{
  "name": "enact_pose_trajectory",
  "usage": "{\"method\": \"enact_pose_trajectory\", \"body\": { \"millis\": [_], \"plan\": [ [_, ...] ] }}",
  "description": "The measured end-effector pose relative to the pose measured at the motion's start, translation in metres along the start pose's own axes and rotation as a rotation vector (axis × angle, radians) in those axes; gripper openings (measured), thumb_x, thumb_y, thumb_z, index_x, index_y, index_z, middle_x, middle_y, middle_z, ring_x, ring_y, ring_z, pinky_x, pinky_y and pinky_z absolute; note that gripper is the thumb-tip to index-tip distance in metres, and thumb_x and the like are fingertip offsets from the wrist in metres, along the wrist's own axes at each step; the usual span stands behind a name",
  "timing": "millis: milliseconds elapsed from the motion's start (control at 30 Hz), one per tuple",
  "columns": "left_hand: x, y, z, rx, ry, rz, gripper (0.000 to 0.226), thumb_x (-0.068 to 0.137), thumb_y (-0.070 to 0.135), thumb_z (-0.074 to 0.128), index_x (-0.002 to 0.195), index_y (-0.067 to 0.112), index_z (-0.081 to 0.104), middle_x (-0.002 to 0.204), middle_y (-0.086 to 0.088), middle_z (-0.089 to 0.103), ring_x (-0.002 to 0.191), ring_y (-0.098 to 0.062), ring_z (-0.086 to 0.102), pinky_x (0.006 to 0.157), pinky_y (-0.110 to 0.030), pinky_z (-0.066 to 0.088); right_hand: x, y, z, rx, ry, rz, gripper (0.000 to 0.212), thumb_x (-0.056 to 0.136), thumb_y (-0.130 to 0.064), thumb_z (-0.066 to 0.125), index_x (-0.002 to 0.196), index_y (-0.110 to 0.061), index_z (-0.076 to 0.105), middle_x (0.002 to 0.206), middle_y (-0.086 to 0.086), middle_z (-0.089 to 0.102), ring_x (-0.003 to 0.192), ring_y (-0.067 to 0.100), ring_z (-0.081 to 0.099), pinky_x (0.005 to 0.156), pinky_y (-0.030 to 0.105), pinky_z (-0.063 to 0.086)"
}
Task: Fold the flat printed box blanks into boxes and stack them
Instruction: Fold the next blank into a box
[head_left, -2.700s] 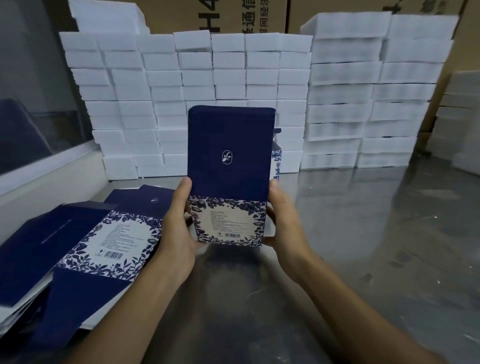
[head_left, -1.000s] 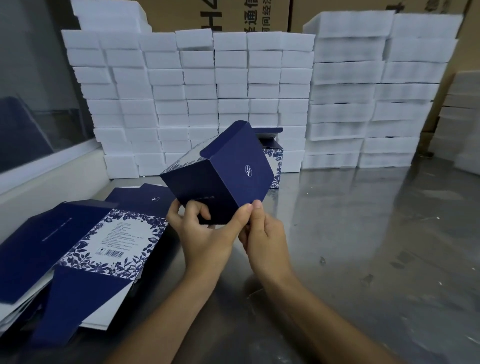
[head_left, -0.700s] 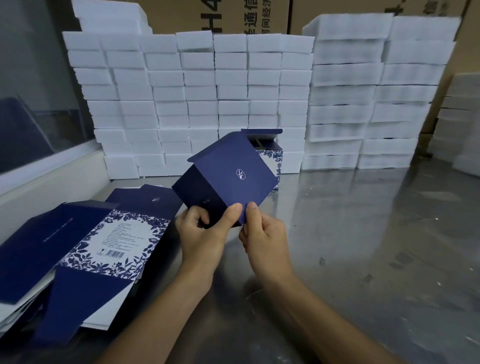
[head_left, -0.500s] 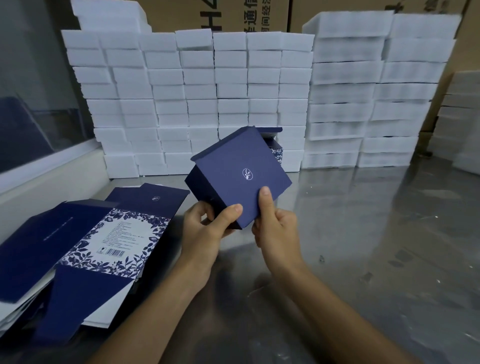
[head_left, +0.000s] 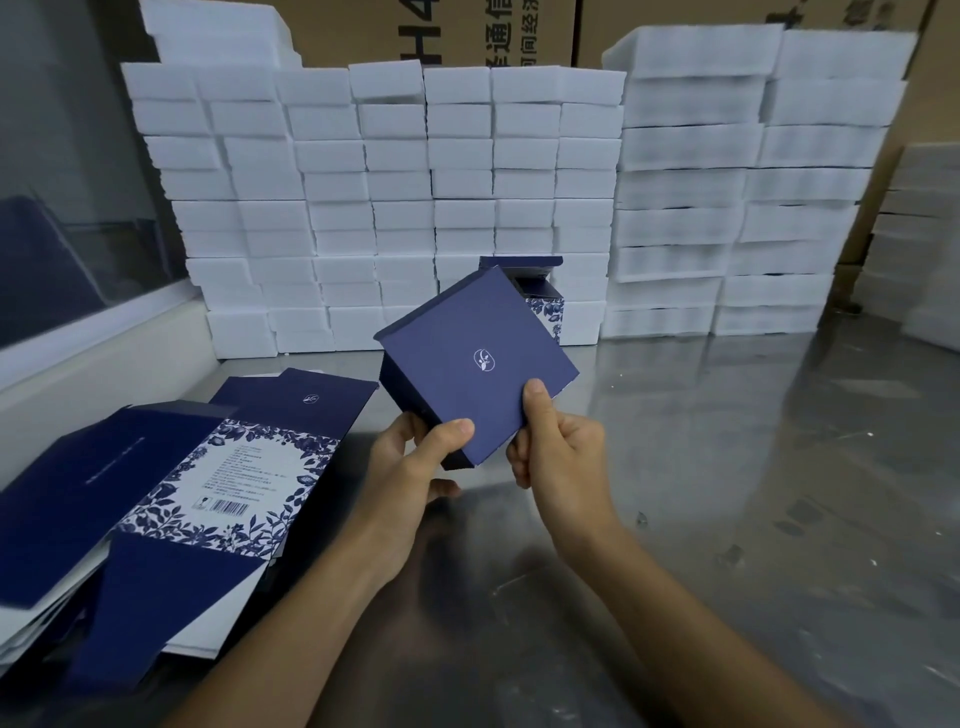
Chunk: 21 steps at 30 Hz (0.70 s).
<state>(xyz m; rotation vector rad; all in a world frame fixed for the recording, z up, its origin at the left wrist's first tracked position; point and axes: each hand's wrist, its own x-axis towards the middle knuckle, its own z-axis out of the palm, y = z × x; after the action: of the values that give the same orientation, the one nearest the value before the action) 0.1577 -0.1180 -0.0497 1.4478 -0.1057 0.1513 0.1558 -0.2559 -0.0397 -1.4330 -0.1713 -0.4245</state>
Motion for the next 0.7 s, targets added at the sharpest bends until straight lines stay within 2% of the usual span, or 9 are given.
{"method": "enact_pose_trajectory", "body": {
  "millis": [100, 200, 300, 400, 500, 567, 633, 700],
  "plan": [
    [0.000, 0.000, 0.002, 0.038, -0.030, 0.015, 0.050, 0.056, 0.055, 0.073, 0.098, 0.028, 0.067, 0.104, 0.001, 0.071, 0.090, -0.011, 0.067, 0.070, -0.036, 0.050, 0.003, -0.002, -0.004, 0.060, 0.119, 0.035, 0.069, 0.103, -0.047, 0.042, 0.039, -0.020, 0.038, 0.042, 0.000, 0.040, 0.039, 0.009, 0.035, 0.041, 0.020, 0.032],
    [0.000, 0.001, 0.002, 0.073, -0.035, 0.017, 0.048, 0.054, 0.057, 0.072, 0.093, 0.031, 0.067, 0.098, 0.006, 0.072, 0.085, -0.007, 0.067, 0.072, -0.036, 0.051, 0.007, -0.002, -0.008, 0.070, 0.171, 0.054, 0.069, 0.104, -0.047, 0.040, 0.043, -0.017, 0.032, 0.042, -0.001, 0.035, 0.040, 0.011, 0.029, 0.041, 0.021, 0.027],
    [0.000, 0.002, -0.001, 0.070, -0.026, 0.024, 0.058, 0.053, 0.056, 0.072, 0.099, 0.022, 0.066, 0.101, -0.003, 0.070, 0.085, -0.011, 0.064, 0.068, -0.035, 0.048, 0.009, -0.001, -0.010, 0.074, 0.147, 0.052, 0.073, 0.109, -0.033, 0.035, 0.038, -0.016, 0.033, 0.040, 0.002, 0.034, 0.038, 0.012, 0.030, 0.040, 0.019, 0.028],
    [0.000, 0.004, -0.004, 0.072, -0.022, 0.035, 0.070, 0.052, 0.056, 0.073, 0.105, 0.011, 0.063, 0.105, -0.008, 0.069, 0.084, -0.010, 0.064, 0.064, -0.032, 0.047, 0.011, -0.003, -0.014, 0.114, 0.141, 0.070, 0.073, 0.106, -0.016, 0.035, 0.033, -0.017, 0.037, 0.037, 0.003, 0.036, 0.036, 0.014, 0.035, 0.040, 0.020, 0.032],
    [0.001, 0.005, -0.003, 0.049, -0.051, 0.019, 0.074, 0.053, 0.055, 0.073, 0.104, 0.004, 0.057, 0.102, -0.002, 0.071, 0.087, -0.012, 0.064, 0.064, -0.034, 0.046, 0.018, -0.005, -0.019, 0.234, 0.272, 0.162, 0.056, 0.101, -0.016, 0.042, 0.046, -0.018, 0.031, 0.040, -0.002, 0.028, 0.036, 0.013, 0.028, 0.040, 0.021, 0.024],
    [0.002, 0.007, -0.004, -0.021, -0.062, -0.008, 0.065, 0.053, 0.052, 0.073, 0.098, 0.008, 0.057, 0.095, 0.000, 0.071, 0.084, -0.014, 0.063, 0.060, -0.032, 0.045, 0.025, -0.004, -0.026, 0.245, 0.369, 0.232, 0.044, 0.098, -0.015, 0.048, 0.057, -0.017, 0.033, 0.044, -0.004, 0.029, 0.038, 0.011, 0.025, 0.042, 0.023, 0.022],
    [0.001, 0.009, -0.005, -0.102, -0.075, -0.051, 0.059, 0.051, 0.051, 0.073, 0.095, 0.014, 0.060, 0.089, 0.002, 0.070, 0.077, -0.013, 0.063, 0.055, -0.029, 0.045, 0.028, 0.000, -0.034, 0.105, 0.385, 0.227, 0.031, 0.094, -0.012, 0.055, 0.065, -0.011, 0.043, 0.055, 0.003, 0.038, 0.046, 0.013, 0.030, 0.049, 0.028, 0.026],
    [0.000, 0.011, -0.006, -0.175, -0.095, -0.094, 0.051, 0.053, 0.049, 0.072, 0.092, 0.017, 0.066, 0.086, -0.001, 0.070, 0.073, -0.016, 0.061, 0.053, -0.030, 0.045, 0.028, 0.002, -0.037, 0.008, 0.325, 0.171, 0.020, 0.093, -0.013, 0.061, 0.076, -0.010, 0.052, 0.070, 0.005, 0.052, 0.061, 0.016, 0.045, 0.060, 0.030, 0.039]
  ]
}}
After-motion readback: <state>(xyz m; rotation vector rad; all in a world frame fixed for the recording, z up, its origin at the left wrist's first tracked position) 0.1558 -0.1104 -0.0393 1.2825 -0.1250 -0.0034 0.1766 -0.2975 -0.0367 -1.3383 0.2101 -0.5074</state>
